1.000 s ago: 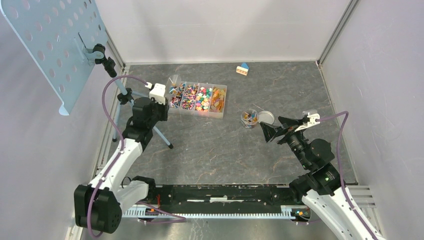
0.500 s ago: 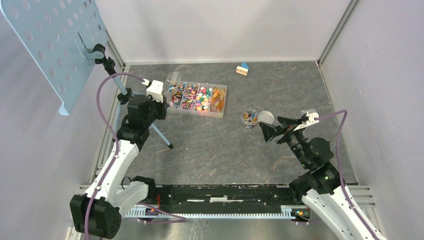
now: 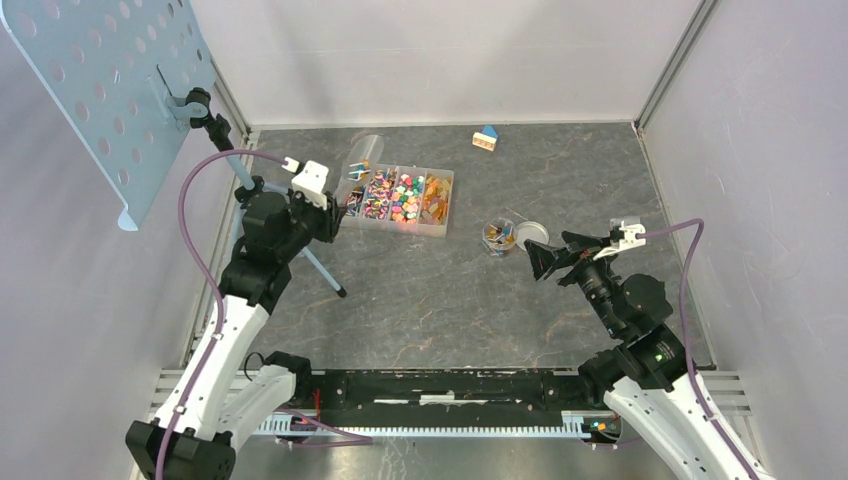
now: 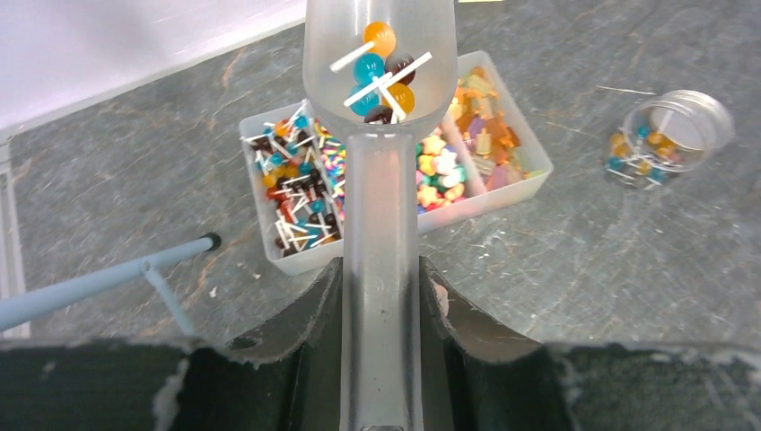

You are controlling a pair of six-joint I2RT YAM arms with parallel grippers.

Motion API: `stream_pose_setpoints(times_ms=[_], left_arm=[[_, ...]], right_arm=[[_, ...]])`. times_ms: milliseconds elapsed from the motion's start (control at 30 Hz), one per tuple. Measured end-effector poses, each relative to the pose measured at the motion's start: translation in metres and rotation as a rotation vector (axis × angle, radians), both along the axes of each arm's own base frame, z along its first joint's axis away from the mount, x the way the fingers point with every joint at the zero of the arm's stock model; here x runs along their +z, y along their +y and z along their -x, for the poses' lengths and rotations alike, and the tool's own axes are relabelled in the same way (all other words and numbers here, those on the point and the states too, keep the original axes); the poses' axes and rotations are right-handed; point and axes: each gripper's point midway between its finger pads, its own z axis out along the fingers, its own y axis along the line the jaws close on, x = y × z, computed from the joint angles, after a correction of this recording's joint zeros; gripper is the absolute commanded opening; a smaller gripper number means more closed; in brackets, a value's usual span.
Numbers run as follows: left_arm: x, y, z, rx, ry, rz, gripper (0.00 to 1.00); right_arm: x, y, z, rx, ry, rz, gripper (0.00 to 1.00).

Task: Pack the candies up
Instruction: Scoop the fake candies from the storage box, then place the fake candies in the packing bottle.

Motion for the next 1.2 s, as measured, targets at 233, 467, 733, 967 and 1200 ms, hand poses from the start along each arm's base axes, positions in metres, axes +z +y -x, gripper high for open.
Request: stream_pose_setpoints(times_ms=[233,467,733,967,1200], left_arm=[[0.007,-0.039,0.018,-0.136,0.004,0.000,0.02],[0.016,-0.087,0.036,-0.270,-0.002,-0.015,0.02],[0.001,-0.141,0.066,-0.426,0.031,-0.054,0.02],[-0.017,-0.183,0.089,-0.522,0.067,-0.071,0.02],[-0.045,-0.218,0.100,-0.581,0.125,-0.096,0.02]], right_arm=[[-0.005,-0.002,0.000,-0.013,0.017,0.010,0.98],[-0.009,-0.006,-0.002,-0.036,0.033,0.020,0.98],[-0.021,-0.004,-0.008,-0.042,0.073,0.049,0.98],[-0.024,-0.001,-0.012,-0.037,0.086,0.057,0.94],[-0.022,0.016,-0.018,0.029,0.073,0.055,0.65]])
